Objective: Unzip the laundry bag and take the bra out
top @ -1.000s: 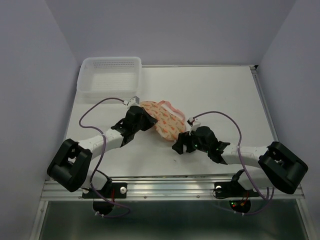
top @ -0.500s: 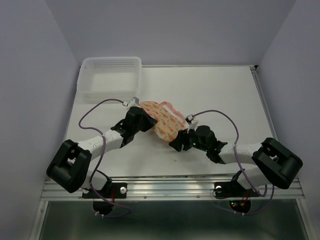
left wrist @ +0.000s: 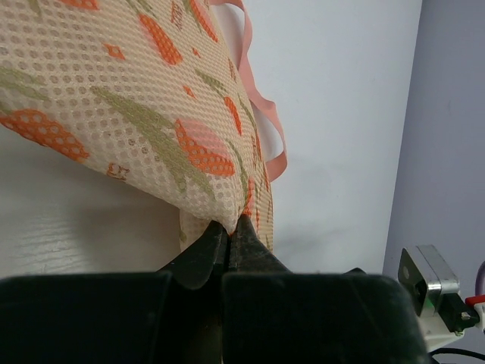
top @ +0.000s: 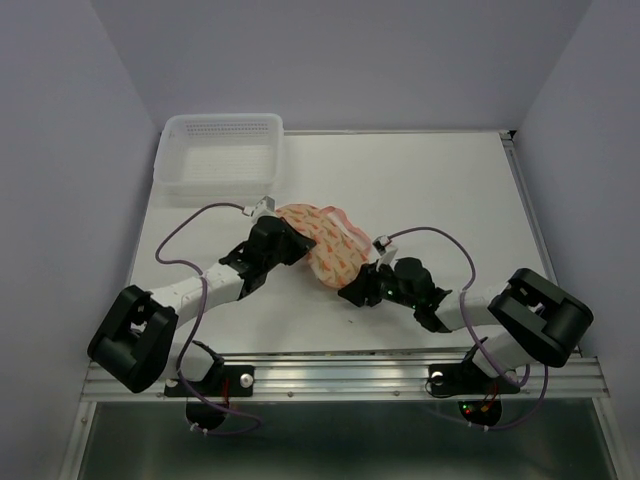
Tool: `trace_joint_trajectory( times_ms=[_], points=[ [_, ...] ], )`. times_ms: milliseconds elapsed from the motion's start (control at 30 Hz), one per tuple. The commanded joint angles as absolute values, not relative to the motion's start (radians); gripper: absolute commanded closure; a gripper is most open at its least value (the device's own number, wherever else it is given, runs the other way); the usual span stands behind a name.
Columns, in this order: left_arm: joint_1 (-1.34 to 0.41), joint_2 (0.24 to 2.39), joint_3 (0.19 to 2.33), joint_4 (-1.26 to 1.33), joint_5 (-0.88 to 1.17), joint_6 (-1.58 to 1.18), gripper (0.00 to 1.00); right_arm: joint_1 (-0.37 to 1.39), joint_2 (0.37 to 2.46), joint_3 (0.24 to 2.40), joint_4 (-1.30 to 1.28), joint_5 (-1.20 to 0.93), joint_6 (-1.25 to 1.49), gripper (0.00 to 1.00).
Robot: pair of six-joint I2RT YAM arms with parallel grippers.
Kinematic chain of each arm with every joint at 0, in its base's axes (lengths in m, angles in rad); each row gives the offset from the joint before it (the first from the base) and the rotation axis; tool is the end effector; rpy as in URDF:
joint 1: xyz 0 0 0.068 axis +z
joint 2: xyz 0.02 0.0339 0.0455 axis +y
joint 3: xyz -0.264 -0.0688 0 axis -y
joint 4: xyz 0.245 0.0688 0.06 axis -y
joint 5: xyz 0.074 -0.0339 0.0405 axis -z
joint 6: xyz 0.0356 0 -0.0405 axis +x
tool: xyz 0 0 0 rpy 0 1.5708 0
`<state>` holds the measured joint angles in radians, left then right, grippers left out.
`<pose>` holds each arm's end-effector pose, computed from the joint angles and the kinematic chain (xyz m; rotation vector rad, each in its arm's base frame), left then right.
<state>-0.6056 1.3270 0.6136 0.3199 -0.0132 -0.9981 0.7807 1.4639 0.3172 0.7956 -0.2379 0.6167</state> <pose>0.2321 -0.1602 0.2127 -0.4213 2.0713 -1.0044 0.1712 0.1814 0.1400 -0.3444 2.0642 1.1281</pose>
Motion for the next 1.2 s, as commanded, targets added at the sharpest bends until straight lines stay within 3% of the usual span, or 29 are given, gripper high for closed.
trace_joint_trajectory(
  times_ms=[0, 167, 367, 667, 767, 1167],
  points=[
    [-0.618, 1.281, 0.594, 0.387, -0.023, -1.046, 1.00, 0.785, 1.470, 0.293, 0.977, -0.261, 0.664, 0.50],
    [-0.623, 1.273, 0.589, 0.393, -0.037, -1.071, 1.00, 0.785, 1.460, 0.288, 0.965, -0.250, 0.667, 0.49],
    [-0.623, 1.270, 0.601, 0.393, -0.040, -1.075, 1.00, 0.785, 1.394, 0.239, 0.922, -0.178, 0.670, 0.37],
    [-0.634, 1.272, 0.606, 0.399, -0.038, -1.095, 1.00, 0.785, 1.428, 0.232, 0.980, -0.192, 0.696, 0.37],
    [-0.635, 1.269, 0.609, 0.399, -0.037, -1.097, 1.00, 0.785, 1.451, 0.239, 1.006, -0.206, 0.699, 0.39],
    [-0.641, 1.276, 0.601, 0.400, -0.037, -1.097, 1.00, 0.785, 1.434, 0.245, 1.014, -0.186, 0.681, 0.59]
  ],
)
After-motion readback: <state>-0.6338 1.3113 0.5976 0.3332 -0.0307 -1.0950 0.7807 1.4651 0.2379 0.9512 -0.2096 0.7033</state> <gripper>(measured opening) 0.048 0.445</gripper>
